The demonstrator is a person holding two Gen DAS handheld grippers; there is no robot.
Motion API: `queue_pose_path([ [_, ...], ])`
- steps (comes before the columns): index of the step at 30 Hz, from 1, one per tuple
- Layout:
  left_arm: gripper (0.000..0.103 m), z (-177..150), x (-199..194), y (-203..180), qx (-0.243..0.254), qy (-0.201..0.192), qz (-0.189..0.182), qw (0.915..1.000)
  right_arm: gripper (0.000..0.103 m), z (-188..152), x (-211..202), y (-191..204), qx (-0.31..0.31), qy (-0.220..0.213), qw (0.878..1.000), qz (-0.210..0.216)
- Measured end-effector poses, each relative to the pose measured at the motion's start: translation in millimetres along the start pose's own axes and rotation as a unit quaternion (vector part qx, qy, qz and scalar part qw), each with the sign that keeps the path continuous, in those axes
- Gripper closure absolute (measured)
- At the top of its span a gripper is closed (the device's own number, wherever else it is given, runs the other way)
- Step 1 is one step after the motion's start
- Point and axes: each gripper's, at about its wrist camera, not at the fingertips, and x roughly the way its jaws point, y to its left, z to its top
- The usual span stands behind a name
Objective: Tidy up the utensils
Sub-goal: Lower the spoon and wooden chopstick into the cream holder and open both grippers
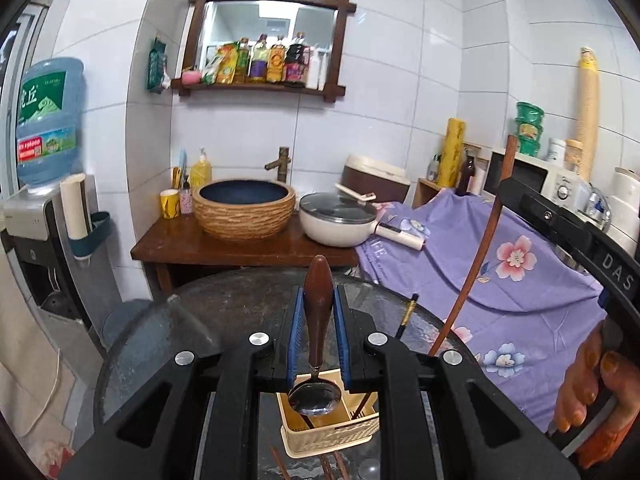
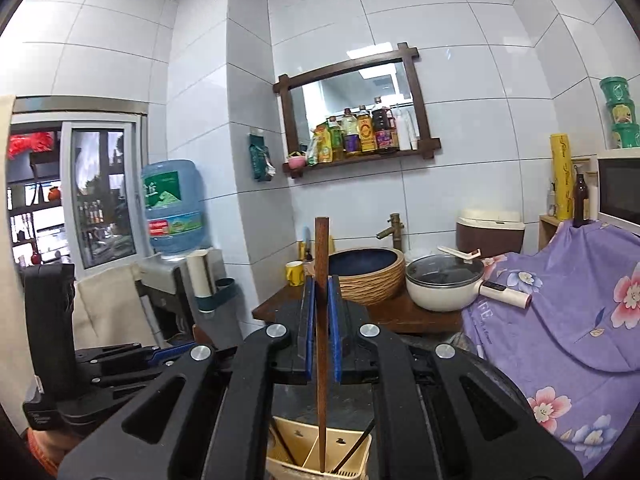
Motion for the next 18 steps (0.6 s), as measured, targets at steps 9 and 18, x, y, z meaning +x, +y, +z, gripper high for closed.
queue_pose_path([
  [9, 0.088, -46.1, 46.3, 13.3, -0.021, 0.042, 0.018, 0.9987, 0.096, -59.2, 33.7, -12.2, 0.004, 0.017, 0.999, -0.031],
  [18, 0.088, -78.5, 63.2, 13.6, -0.016, 0.069, 0.019, 0.9973, 0.096, -106.3, 50.4, -28.7, 0.035, 0.064, 0.997, -0.032],
])
